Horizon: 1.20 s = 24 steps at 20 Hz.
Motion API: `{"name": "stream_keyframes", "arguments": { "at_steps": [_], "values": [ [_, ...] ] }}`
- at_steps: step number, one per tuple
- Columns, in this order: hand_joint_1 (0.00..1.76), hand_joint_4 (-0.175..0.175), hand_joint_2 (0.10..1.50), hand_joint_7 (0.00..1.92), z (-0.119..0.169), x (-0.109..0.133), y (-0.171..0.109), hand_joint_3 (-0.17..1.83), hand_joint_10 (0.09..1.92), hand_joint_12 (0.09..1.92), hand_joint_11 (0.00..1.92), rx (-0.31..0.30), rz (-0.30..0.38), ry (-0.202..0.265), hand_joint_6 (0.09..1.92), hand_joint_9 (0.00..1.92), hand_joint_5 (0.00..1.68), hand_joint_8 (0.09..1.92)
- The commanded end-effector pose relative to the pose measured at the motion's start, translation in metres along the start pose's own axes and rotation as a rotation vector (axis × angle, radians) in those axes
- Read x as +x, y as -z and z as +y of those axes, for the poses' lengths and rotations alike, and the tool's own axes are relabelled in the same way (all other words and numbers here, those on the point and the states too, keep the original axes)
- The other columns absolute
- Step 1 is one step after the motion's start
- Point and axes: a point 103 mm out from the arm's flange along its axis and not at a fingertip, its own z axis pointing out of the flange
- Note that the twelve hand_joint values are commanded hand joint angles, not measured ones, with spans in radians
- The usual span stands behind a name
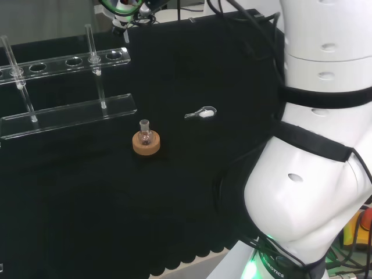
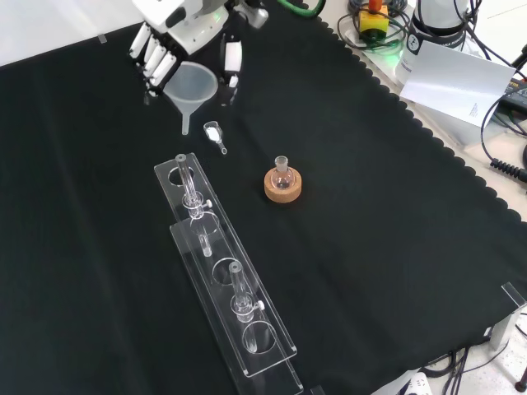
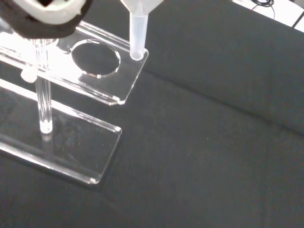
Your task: Place the funnel on the round-bottom flask.
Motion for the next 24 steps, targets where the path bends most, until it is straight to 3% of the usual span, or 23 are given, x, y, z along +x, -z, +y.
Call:
{"name": "stream_keyframes", "arguments": {
  "at_steps": [1,7,14,24],
  "values": [
    [0.82,-0.025,0.71,0.58,-0.047,-0.005,0.004,0.47,0.52,1.24,0.51,0.008,0.013,-0.034,0.71,0.85,0.53,0.70],
    [0.82,-0.025,0.71,0.58,-0.086,0.000,-0.003,0.47,0.52,1.24,0.51,0.003,0.026,-0.055,0.72,0.85,0.54,0.70],
    [0.82,-0.025,0.71,0.58,-0.126,0.017,-0.033,0.48,0.52,1.24,0.51,0.024,0.038,-0.071,0.73,0.85,0.54,0.70],
    [0.82,-0.026,0.71,0.59,-0.127,0.042,-0.087,0.48,0.52,1.24,0.52,0.105,0.032,-0.040,0.73,0.86,0.54,0.70]
  ]
}}
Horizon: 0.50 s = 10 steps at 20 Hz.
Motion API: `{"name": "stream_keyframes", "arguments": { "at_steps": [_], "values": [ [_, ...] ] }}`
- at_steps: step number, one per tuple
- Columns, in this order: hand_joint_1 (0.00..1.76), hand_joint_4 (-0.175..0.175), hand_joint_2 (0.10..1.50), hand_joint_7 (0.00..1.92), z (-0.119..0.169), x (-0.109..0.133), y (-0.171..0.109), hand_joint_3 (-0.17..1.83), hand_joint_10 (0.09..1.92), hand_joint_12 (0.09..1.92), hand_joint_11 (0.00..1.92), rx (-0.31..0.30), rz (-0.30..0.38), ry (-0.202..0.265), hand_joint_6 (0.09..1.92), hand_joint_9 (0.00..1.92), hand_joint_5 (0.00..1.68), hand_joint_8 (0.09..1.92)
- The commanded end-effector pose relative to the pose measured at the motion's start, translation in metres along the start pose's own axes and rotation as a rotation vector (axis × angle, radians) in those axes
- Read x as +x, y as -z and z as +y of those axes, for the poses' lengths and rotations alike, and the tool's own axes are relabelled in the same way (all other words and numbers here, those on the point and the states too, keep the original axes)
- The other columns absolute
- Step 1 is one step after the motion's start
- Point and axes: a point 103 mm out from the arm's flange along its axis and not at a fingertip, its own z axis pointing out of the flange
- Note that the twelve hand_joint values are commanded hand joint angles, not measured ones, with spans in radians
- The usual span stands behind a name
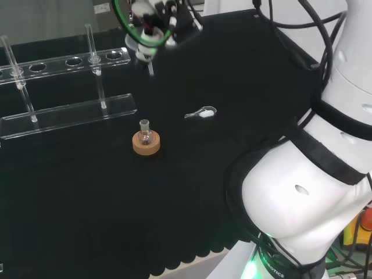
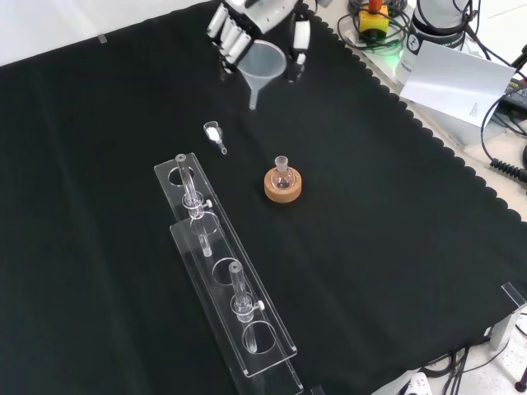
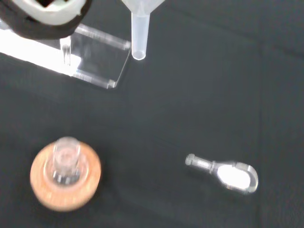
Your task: Place the funnel on the round-bottom flask.
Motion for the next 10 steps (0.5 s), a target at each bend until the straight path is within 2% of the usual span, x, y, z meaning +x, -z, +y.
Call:
{"name": "stream_keyframes", "arguments": {
  "at_steps": [1,10],
  "values": [
    [0.82,-0.026,0.71,0.60,-0.003,0.021,-0.031,0.48,0.52,1.24,0.52,0.017,0.006,0.001,0.74,0.86,0.54,0.70],
    [0.82,-0.026,0.71,0.60,0.002,0.027,-0.052,0.49,0.51,1.24,0.52,0.029,0.023,0.005,0.74,0.86,0.54,0.70]
  ]
}}
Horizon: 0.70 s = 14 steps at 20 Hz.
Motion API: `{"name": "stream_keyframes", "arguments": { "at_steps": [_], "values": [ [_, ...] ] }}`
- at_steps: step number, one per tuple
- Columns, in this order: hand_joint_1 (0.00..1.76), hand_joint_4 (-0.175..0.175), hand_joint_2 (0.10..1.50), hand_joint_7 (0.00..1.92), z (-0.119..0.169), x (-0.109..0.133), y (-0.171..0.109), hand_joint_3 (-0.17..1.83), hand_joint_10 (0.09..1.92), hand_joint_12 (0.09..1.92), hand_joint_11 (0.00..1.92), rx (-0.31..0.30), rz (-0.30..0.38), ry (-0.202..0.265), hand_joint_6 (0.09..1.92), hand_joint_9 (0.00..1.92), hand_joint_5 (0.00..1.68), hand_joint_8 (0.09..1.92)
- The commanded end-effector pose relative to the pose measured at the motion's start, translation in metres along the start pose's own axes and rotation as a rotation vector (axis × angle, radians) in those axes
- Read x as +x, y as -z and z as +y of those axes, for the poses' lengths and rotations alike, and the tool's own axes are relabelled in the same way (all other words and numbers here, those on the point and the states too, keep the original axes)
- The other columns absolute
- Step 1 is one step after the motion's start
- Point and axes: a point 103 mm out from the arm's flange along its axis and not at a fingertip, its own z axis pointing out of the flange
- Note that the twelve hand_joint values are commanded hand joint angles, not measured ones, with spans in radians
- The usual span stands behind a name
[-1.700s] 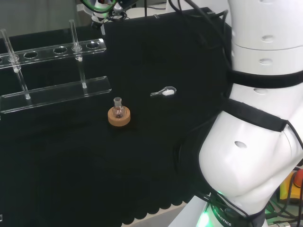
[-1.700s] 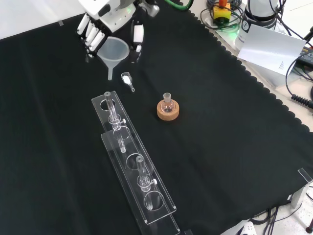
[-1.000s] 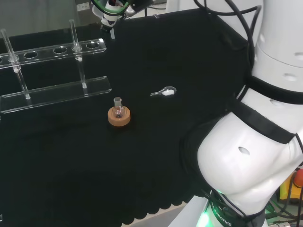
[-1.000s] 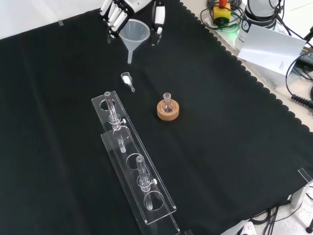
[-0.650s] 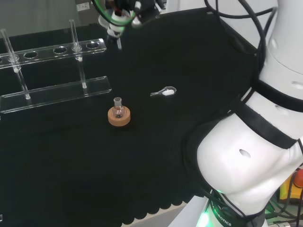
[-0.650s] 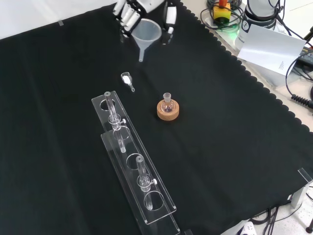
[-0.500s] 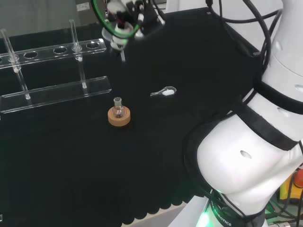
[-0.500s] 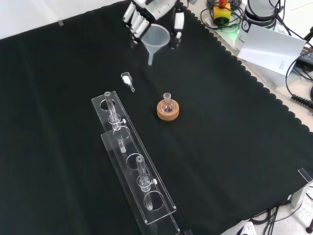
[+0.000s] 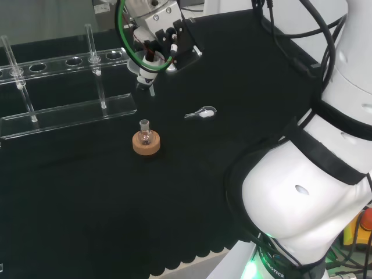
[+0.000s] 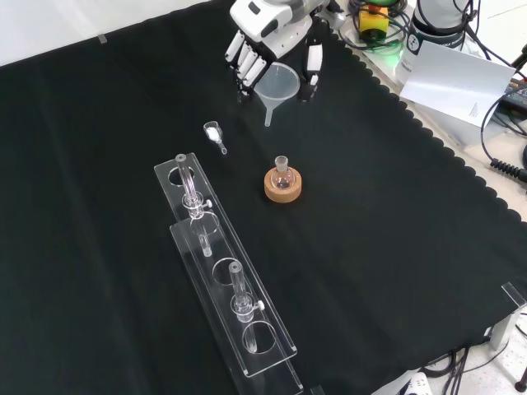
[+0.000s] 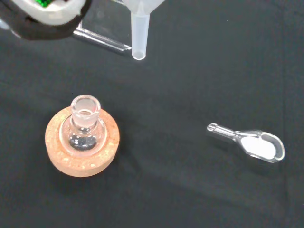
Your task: Place the funnel on the round-bottom flask.
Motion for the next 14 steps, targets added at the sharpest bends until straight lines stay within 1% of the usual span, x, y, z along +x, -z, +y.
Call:
{"name": "stream_keyframes", "arguments": {
  "at_steps": [1,8,14],
  "values": [
    [0.82,-0.026,0.71,0.60,0.004,0.007,-0.015,0.49,0.51,1.24,0.52,0.012,0.014,0.000,0.74,0.86,0.54,0.70],
    [0.82,-0.028,0.70,0.60,0.012,0.015,-0.030,0.49,0.51,1.24,0.52,0.038,0.021,0.007,0.75,0.86,0.54,0.70],
    [0.82,-0.028,0.70,0.60,0.017,0.020,-0.038,0.50,0.51,1.24,0.52,0.035,0.032,0.014,0.75,0.86,0.54,0.70]
  ]
}}
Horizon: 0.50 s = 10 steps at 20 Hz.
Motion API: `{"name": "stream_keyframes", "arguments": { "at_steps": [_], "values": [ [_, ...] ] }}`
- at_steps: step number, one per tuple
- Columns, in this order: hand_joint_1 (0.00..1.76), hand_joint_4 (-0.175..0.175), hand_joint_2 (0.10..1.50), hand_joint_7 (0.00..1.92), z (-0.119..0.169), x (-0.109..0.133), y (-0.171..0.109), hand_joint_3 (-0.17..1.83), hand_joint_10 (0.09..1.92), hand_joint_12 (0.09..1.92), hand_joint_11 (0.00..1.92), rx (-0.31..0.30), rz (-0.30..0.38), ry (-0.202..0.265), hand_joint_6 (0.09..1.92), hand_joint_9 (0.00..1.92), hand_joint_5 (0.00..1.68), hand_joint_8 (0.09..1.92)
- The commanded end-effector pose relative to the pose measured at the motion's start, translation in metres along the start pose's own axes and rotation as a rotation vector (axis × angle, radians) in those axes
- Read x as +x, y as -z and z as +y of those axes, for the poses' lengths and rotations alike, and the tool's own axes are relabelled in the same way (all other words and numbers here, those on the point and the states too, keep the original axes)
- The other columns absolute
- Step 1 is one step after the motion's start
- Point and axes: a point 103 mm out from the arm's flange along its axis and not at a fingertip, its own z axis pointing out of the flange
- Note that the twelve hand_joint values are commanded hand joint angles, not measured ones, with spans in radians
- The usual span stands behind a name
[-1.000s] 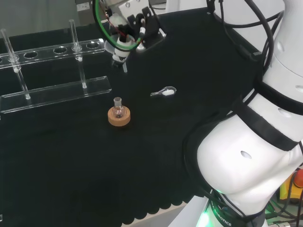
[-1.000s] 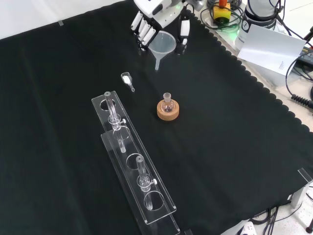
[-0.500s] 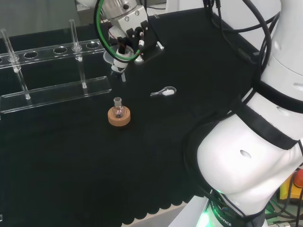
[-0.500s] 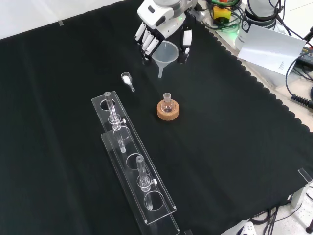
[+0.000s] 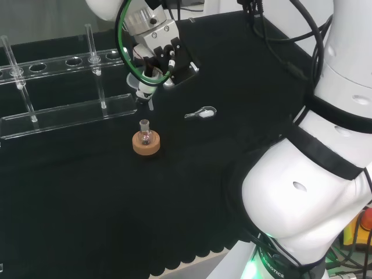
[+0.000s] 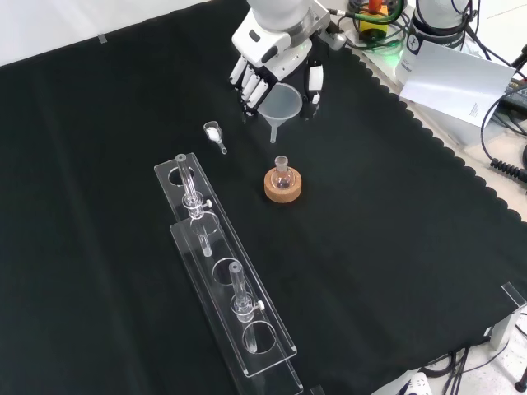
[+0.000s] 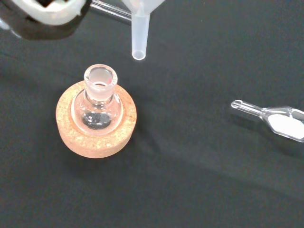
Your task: Place the funnel on the round-bottom flask.
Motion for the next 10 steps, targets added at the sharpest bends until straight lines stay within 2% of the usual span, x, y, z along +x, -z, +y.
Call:
{"name": "stream_keyframes", "arguments": {
  "at_steps": [1,10],
  "values": [
    [0.82,-0.028,0.70,0.60,0.0049,0.0062,-0.0084,0.50,0.51,1.24,0.52,-0.006,0.011,0.005,0.75,0.86,0.54,0.70],
    [0.82,-0.028,0.70,0.60,0.0094,0.0149,-0.0179,0.50,0.51,1.24,0.53,-0.004,0.015,0.015,0.75,0.86,0.55,0.71]
  ]
}}
